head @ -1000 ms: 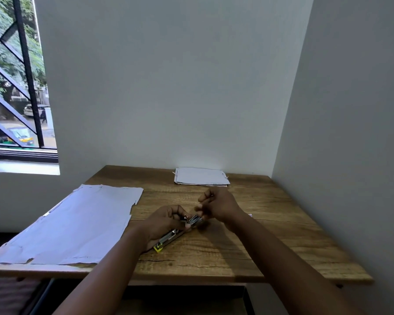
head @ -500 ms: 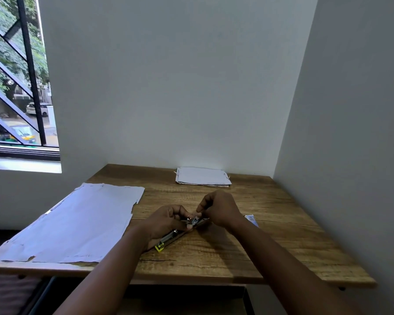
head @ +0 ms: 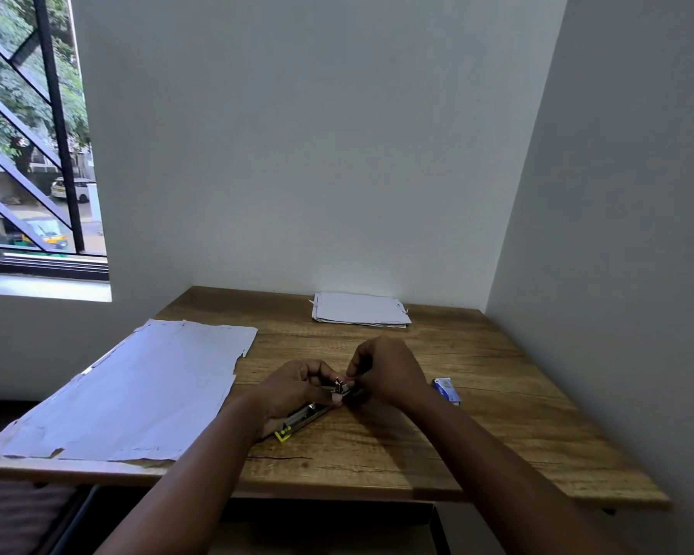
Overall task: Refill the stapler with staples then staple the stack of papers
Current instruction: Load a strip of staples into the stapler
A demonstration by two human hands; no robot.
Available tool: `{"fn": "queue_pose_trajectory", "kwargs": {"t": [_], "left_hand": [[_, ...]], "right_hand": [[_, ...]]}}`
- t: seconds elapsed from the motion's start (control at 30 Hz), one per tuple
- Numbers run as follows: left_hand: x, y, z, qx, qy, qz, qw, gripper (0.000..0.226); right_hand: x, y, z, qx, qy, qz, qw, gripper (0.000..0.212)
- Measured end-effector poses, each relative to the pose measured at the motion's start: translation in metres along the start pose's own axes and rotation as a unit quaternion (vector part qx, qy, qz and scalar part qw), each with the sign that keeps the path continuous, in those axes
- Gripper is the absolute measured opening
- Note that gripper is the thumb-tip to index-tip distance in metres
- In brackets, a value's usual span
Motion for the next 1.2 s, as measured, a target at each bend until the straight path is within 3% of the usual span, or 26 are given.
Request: {"fn": "queue_pose_trajectory", "kwargs": {"t": [0.6, 0.73, 0.93, 1.2], "left_hand": [[-0.002, 0.002, 0.002, 0.01, 0.015, -0.001, 1.0, 0.022], [-0.003, 0.002, 0.003, 0.0, 0.01, -0.009, 1.0, 0.021], [-0.003, 0.005, 0.004, -0.01, 0.02, -0.009, 1.0, 0.021], [-0.003, 0.006, 0.006, -0.005, 0.023, -0.016, 1.0, 0.02]], "right_hand": [[0.002, -0.002, 0.002, -0.053, 0.05, 0.018, 0.997, 0.014], [0.008, -0.004, 0.001, -0.014, 0.01, -0.025, 1.0, 0.005], [0.016, -0.007, 0.012, 0.049, -0.03, -0.068, 0.996, 0.007], [0.014, -0.006, 0.007, -0.024, -0.031, -0.058, 0.998, 0.012]]}}
Point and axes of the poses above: each hand's wrist, its own x-axis away from the middle knuckle, its own y-axis out of the back of the hand, z = x × y, the point moved 6 cm from there along -x, towards the middle knuckle, and after that the axes turned 5 degrees about z, right-handed, at the moved point
